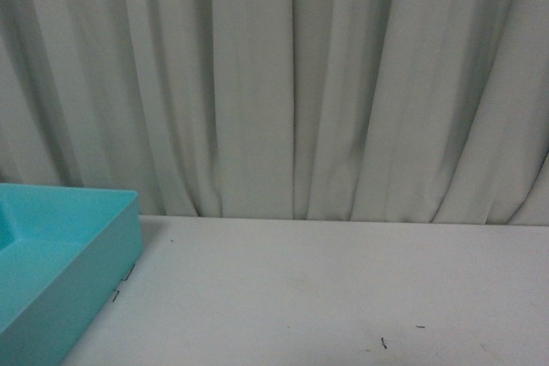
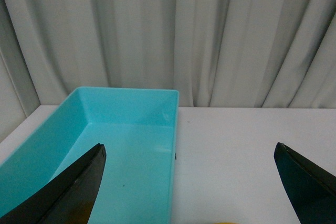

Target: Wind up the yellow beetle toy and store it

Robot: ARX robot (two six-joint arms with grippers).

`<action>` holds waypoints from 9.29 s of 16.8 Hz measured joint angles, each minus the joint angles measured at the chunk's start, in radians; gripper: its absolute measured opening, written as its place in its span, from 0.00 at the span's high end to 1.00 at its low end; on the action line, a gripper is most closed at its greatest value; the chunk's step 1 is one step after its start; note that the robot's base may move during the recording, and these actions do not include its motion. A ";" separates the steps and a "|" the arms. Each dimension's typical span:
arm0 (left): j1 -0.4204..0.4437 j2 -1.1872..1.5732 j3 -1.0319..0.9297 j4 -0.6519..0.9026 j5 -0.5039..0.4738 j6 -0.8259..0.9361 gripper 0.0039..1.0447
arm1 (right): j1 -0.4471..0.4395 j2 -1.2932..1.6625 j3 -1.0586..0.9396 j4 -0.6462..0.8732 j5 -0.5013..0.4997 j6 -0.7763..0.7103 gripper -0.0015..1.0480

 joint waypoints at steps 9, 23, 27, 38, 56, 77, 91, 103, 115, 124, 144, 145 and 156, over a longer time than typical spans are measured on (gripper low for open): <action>0.000 0.000 0.000 0.000 0.000 0.000 0.06 | 0.000 -0.002 0.000 0.002 0.000 0.000 0.31; -0.047 0.321 0.229 -0.283 -0.183 -0.366 0.06 | 0.000 -0.002 0.000 0.001 0.001 0.000 0.06; -0.062 0.533 0.386 -0.086 -0.145 -0.420 0.06 | 0.000 -0.002 0.000 0.002 0.000 0.000 0.06; 0.051 1.369 0.958 -0.208 0.349 0.541 0.06 | 0.000 -0.002 0.000 0.002 0.000 0.000 0.06; -0.169 1.802 0.956 -0.526 0.047 1.346 0.06 | 0.000 -0.002 0.000 0.002 0.000 0.000 0.06; -0.149 1.738 1.102 -0.574 0.381 1.035 0.61 | 0.000 -0.002 0.000 0.002 0.001 0.000 0.06; 0.243 1.892 1.259 -0.246 0.026 0.602 0.61 | 0.000 -0.002 0.000 0.002 0.000 0.000 0.06; 0.239 2.016 1.194 -0.154 -0.051 0.514 0.25 | 0.000 -0.002 0.000 0.002 0.000 0.000 0.06; 0.079 1.108 0.635 0.537 0.100 0.042 0.55 | 0.000 -0.002 0.000 0.002 0.001 0.000 0.06; 0.000 0.791 0.165 0.621 0.000 0.002 0.99 | 0.000 -0.002 0.000 0.002 0.000 0.000 0.06; 0.000 0.235 -0.001 0.246 0.000 0.002 0.99 | 0.000 -0.002 0.000 0.002 0.000 0.000 0.06; 0.000 0.224 -0.001 0.233 0.000 0.002 0.99 | 0.000 -0.002 0.000 0.002 0.000 0.000 0.06; 0.000 0.000 0.000 0.000 0.000 -0.001 0.98 | 0.000 -0.002 0.000 0.002 0.001 0.000 0.06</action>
